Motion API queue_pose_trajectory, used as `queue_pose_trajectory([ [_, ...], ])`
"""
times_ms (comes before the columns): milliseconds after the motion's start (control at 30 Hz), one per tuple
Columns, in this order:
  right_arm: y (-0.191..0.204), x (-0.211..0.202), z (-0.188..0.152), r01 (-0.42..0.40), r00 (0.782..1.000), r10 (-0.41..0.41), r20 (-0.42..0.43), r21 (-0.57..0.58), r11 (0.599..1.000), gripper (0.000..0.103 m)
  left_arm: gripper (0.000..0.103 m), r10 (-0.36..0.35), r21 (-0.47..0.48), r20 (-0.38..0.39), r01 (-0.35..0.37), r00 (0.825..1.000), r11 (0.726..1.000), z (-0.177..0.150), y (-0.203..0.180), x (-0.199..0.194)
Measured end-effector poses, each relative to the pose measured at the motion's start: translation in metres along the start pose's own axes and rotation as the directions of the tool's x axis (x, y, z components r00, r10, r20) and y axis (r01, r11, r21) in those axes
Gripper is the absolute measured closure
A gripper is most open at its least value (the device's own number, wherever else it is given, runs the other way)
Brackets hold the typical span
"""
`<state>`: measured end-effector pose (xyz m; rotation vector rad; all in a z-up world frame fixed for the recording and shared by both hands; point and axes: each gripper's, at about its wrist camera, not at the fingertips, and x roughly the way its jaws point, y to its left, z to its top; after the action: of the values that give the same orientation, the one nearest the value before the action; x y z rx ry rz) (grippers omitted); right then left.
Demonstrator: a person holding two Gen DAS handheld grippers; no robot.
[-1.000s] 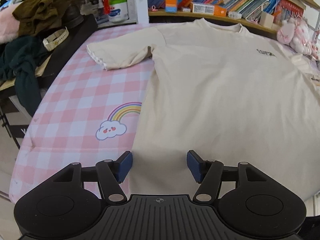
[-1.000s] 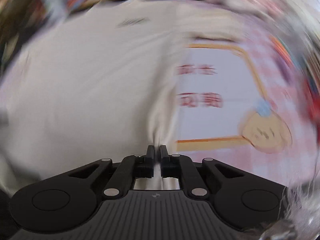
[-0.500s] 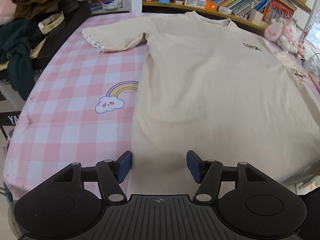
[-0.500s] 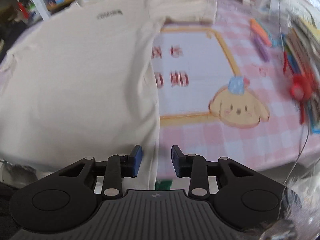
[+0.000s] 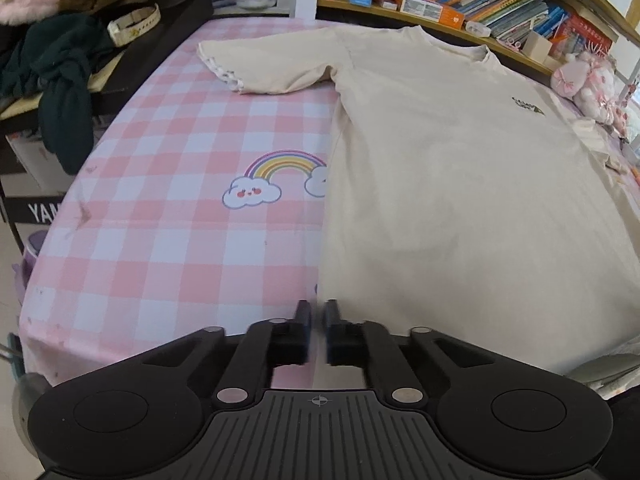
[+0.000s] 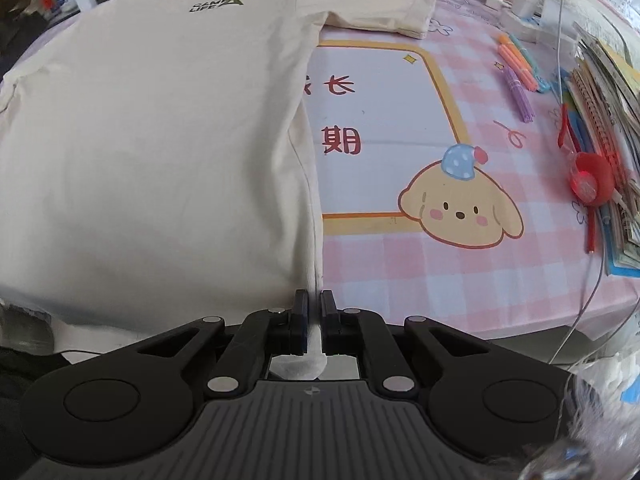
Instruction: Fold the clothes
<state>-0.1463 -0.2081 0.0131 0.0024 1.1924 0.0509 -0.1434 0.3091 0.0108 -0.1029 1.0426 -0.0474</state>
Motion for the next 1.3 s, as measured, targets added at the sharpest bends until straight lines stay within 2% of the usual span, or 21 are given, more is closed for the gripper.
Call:
queue_pose_trajectory([
  [267,-0.005,0.000,-0.001,-0.028,1.000,0.028,-0.008,0.021,0.999,0.096,0.103,0.010,0.006,-0.011,-0.010,1.000,1.000,-0.001,0.001,-0.001],
  [400,-0.003,-0.003,-0.005,-0.022,1.000,0.022,0.002,0.027,0.999,0.096,0.102,0.022,0.039,-0.002,-0.022,1.000,0.999,-0.002,-0.003,-0.001],
  [567,-0.004,-0.003,-0.005,-0.016,1.000,0.015,0.009,0.035,0.999,0.094,0.100,0.018,0.009,0.018,-0.018,1.000,1.000,-0.003,-0.002,-0.002],
  [600,-0.004,-0.003,-0.005,-0.010,1.000,0.009,0.013,0.041,0.999,0.093,0.096,0.024,-0.002,0.031,-0.024,0.999,1.000,-0.003,-0.003,-0.004],
  [667,-0.006,-0.006,-0.004,0.004,0.999,-0.007,0.035,0.062,0.998,0.082,0.094,0.030,-0.028,0.069,-0.028,0.997,0.999,-0.002,-0.007,-0.010],
  [733,-0.008,-0.014,-0.002,0.012,0.997,-0.020,0.079,0.101,0.995,0.059,0.082,0.005,-0.058,0.109,0.001,0.994,0.998,0.002,-0.012,-0.016],
  [800,-0.009,-0.022,0.001,-0.010,0.992,-0.008,0.126,0.142,0.990,0.054,0.056,-0.015,-0.074,0.149,0.026,0.989,0.997,0.006,-0.019,-0.020],
  [900,-0.005,-0.031,0.005,-0.027,0.983,-0.008,0.183,0.188,0.982,0.038,0.037,-0.018,-0.065,0.188,0.030,0.982,0.997,0.011,-0.036,-0.023],
  [1033,0.008,-0.038,0.008,-0.040,0.970,-0.016,0.243,0.223,0.974,0.019,0.024,-0.030,-0.066,0.188,0.043,0.982,0.997,0.011,-0.057,-0.021],
  [1133,0.019,-0.040,0.007,-0.011,0.961,-0.052,0.272,0.225,0.974,0.015,0.017,-0.032,-0.063,0.187,0.045,0.982,0.997,0.006,-0.072,-0.019],
  [1300,0.022,-0.039,0.007,0.031,0.947,-0.106,0.303,0.241,0.970,0.015,0.012,-0.036,0.047,0.209,0.026,0.977,0.999,0.005,-0.099,-0.013],
])
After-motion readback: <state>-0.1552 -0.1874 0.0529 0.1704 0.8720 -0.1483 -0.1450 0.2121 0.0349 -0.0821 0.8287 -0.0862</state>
